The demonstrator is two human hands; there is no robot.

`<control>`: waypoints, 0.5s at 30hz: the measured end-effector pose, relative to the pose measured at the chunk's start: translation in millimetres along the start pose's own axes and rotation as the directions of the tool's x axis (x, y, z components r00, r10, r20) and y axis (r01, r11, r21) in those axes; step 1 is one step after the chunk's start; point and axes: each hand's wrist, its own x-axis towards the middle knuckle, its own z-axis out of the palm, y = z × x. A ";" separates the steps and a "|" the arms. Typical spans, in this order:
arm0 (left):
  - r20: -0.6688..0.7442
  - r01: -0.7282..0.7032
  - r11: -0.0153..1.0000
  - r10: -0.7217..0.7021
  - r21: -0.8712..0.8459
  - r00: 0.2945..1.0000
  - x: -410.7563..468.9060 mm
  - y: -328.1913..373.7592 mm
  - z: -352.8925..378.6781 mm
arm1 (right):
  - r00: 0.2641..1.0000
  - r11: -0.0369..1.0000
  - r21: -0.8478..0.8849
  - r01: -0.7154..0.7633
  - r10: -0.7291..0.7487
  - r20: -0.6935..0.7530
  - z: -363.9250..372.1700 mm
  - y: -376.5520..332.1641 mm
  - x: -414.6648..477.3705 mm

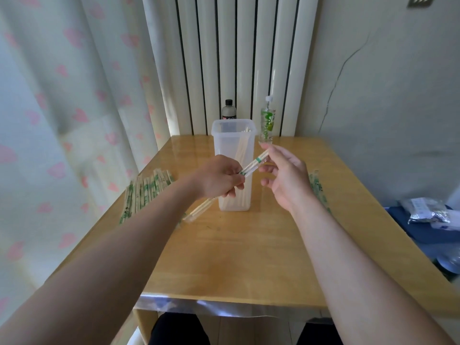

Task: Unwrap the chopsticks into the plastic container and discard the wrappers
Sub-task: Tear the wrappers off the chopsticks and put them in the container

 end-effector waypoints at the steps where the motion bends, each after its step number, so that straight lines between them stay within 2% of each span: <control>1: 0.011 -0.001 1.000 0.001 -0.005 1.000 0.2 -1.0 0.4 | 1.000 1.000 -0.011 0.007 -0.007 -0.003 -1.7 -0.4 -0.5; 5: 0.036 0.010 0.999 -0.008 -0.044 0.999 0.8 -6.0 -0.8 | 0.996 1.000 -0.019 -0.018 0.016 -0.092 -8.1 0.3 1.0; 10: -0.003 0.035 0.999 -0.035 0.021 0.999 -4.0 -19.1 -10.6 | 0.952 0.986 0.162 -0.036 0.083 -0.294 -26.8 -3.6 11.7; 12: -0.011 0.053 0.999 -0.053 -0.003 0.999 -4.4 -24.1 -13.2 | 0.955 0.972 0.231 -0.045 0.110 -0.275 -31.4 -2.1 12.4; 15: -0.006 0.051 0.999 -0.051 0.009 0.999 -2.4 -22.4 -12.3 | 0.978 0.954 0.287 -0.090 0.139 -0.155 -25.1 1.6 6.6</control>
